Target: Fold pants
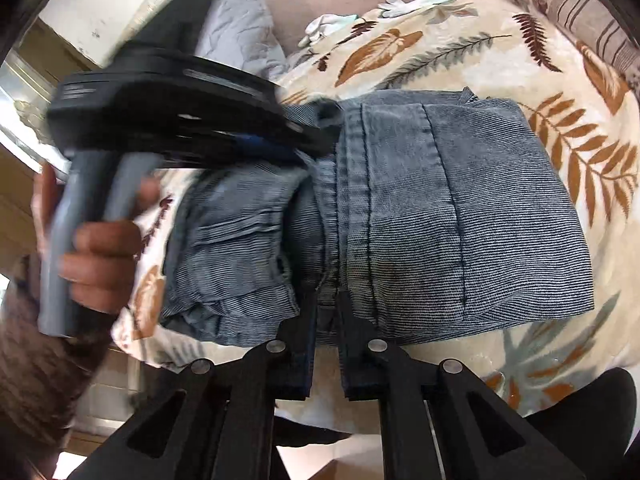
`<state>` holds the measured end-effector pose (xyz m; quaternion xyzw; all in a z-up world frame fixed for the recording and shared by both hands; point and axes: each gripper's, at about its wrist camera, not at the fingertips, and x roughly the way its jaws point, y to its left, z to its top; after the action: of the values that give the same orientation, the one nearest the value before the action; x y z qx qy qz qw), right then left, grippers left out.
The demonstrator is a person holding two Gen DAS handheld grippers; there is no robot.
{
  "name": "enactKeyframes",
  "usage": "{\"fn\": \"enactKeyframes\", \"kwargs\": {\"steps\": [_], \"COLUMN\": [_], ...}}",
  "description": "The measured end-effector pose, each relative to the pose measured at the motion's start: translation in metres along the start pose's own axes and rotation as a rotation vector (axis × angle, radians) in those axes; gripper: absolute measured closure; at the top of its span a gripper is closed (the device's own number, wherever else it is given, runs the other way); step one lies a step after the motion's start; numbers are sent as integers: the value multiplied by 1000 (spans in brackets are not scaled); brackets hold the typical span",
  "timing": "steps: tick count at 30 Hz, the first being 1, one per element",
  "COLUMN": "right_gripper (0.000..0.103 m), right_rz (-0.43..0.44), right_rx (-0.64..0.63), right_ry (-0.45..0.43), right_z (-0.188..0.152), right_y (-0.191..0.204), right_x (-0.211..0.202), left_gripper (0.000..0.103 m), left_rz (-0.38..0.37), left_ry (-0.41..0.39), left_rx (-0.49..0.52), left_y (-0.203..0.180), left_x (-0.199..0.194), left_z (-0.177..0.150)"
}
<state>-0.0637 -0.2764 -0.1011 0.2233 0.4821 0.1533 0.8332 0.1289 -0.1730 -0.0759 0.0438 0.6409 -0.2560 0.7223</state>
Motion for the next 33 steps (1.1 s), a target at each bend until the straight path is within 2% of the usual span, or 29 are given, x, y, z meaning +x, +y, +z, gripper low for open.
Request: {"fn": "enactKeyframes", "kwargs": {"steps": [2, 4, 5, 6, 7, 8, 9, 11, 13, 16, 19, 22, 23, 24, 25, 26, 27, 29, 31, 32, 33], "right_gripper": [84, 74, 64, 58, 55, 48, 42, 33, 28, 27, 27, 27, 29, 40, 50, 74, 76, 79, 82, 93, 94], "right_rz": [52, 134, 177, 206, 233, 256, 272, 300, 316, 349, 342, 353, 366, 374, 371, 366, 355, 375, 408, 421, 424], "right_rx": [-4, 22, 42, 55, 65, 67, 69, 75, 82, 99, 111, 176, 200, 211, 214, 206, 192, 160, 139, 129, 132], "right_ry": [-5, -8, -9, -9, -11, -13, -16, -16, 1, 87, 111, 91, 91, 88, 91, 100, 105, 99, 65, 32, 7], "right_z": [-1, -2, -3, -3, -3, -3, -3, -2, 1, -1, -2, 8, 12, 13, 15, 16, 17, 15, 16, 17, 17], "right_y": [-3, -11, -14, -15, -16, -16, -16, -13, -11, -3, 3, 2, 2, 4, 6, 9, 12, 20, 23, 21, 17], "right_x": [-5, -8, -8, -7, -7, -7, -7, -5, 3, 24, 37, 48, 54, 56, 59, 60, 57, 43, 21, 6, -4], "left_gripper": [81, 72, 60, 52, 36, 25, 22, 20, 20, 20, 20, 20, 20, 21, 35, 61, 70, 77, 79, 79, 79], "left_rz": [-44, -73, -62, -43, -6, 22, 44, 58, 71, 130, 96, 74, 67, 68, 81, 103, 90, 24, -8, -23, -31], "left_ry": [7, -4, -23, -49, -89, -118, -138, -122, -62, -5, 28, 74, 94, 102, 83, 48, 30, -13, -88, -131, -164], "left_rx": [23, 77, 119, 161, 215, 252, 288, 315, 319, 342, 369, 369, 359, 354, 363, 380, 373, 341, 357, 368, 380], "left_y": [-5, -9, -12, -15, -17, -17, -16, -9, -3, 3, 8, 17, 22, 26, 28, 29, 32, 36, 26, 16, 5], "left_x": [-17, -42, -57, -71, -89, -99, -107, -107, -92, -62, -44, -23, -17, -13, -12, -17, -25, -47, -77, -92, -101], "left_z": [1, 3, 3, 3, 3, 3, 5, 13, 22, 31, 36, 35, 32, 28, 22, 16, 12, 10, 6, 4, 4]}}
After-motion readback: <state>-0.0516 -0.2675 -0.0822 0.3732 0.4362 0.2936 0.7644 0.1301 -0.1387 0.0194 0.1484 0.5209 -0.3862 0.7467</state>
